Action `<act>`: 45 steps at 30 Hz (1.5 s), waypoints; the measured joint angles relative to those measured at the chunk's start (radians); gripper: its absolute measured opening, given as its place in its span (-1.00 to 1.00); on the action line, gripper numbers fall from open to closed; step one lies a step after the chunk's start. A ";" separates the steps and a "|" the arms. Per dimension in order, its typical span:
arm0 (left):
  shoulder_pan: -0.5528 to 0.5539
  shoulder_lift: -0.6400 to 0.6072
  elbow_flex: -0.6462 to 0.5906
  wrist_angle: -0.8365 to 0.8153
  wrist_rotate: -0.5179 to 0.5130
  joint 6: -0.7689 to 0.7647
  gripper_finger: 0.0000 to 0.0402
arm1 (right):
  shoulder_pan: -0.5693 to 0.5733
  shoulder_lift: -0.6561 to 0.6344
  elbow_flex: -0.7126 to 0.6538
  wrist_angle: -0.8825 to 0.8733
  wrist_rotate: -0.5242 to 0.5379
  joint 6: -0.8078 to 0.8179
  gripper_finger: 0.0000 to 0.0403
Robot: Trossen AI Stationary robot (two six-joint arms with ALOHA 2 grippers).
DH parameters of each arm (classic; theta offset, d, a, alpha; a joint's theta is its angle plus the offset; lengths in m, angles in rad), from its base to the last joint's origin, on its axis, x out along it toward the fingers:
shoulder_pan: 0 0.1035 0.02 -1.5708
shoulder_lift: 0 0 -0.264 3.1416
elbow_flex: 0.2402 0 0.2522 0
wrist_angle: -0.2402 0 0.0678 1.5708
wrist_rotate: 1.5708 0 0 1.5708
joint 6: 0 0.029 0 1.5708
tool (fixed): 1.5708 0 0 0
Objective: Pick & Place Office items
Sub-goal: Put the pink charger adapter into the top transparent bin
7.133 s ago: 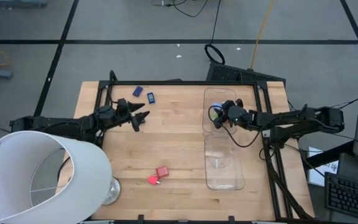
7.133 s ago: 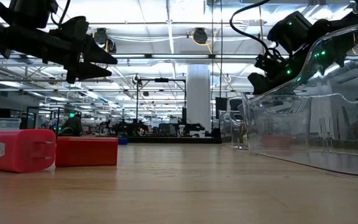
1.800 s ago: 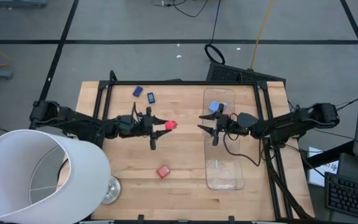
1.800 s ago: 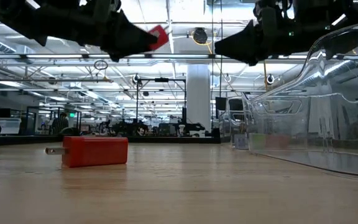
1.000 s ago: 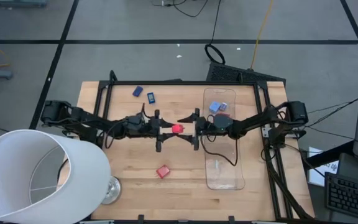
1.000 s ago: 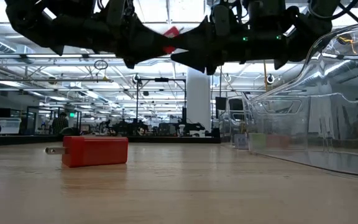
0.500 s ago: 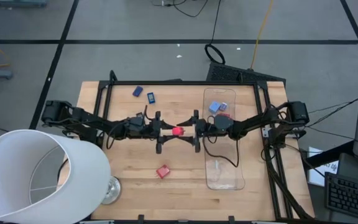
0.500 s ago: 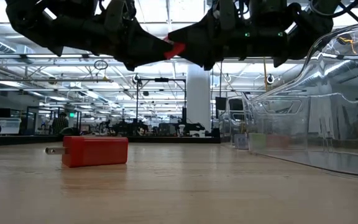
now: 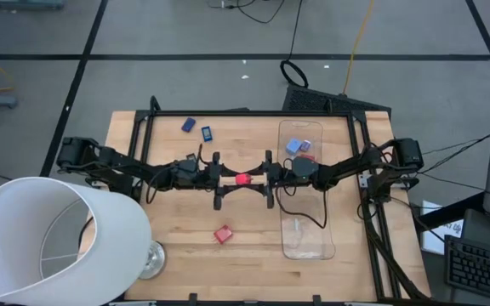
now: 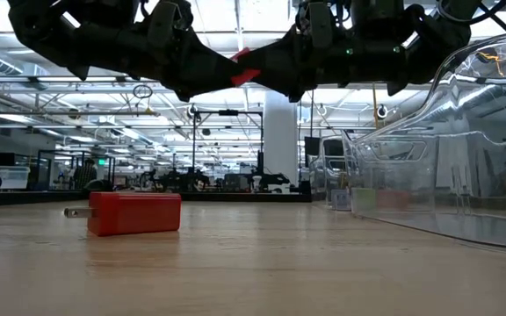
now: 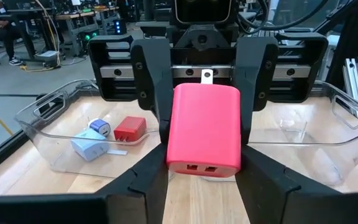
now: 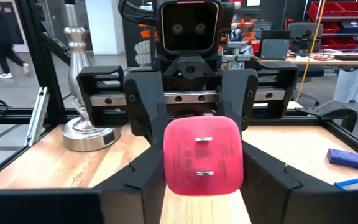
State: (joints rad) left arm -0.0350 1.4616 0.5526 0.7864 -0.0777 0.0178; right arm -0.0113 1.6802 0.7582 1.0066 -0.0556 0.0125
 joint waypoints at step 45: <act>0.002 -0.158 0.000 -0.341 -0.059 -0.001 0.10 | -0.100 -0.643 -0.234 -0.933 0.448 0.238 -0.26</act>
State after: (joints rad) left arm -0.0330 1.3033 0.5526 0.4451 -0.1368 0.0170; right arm -0.1116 1.0370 0.5243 0.0738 0.3920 0.2504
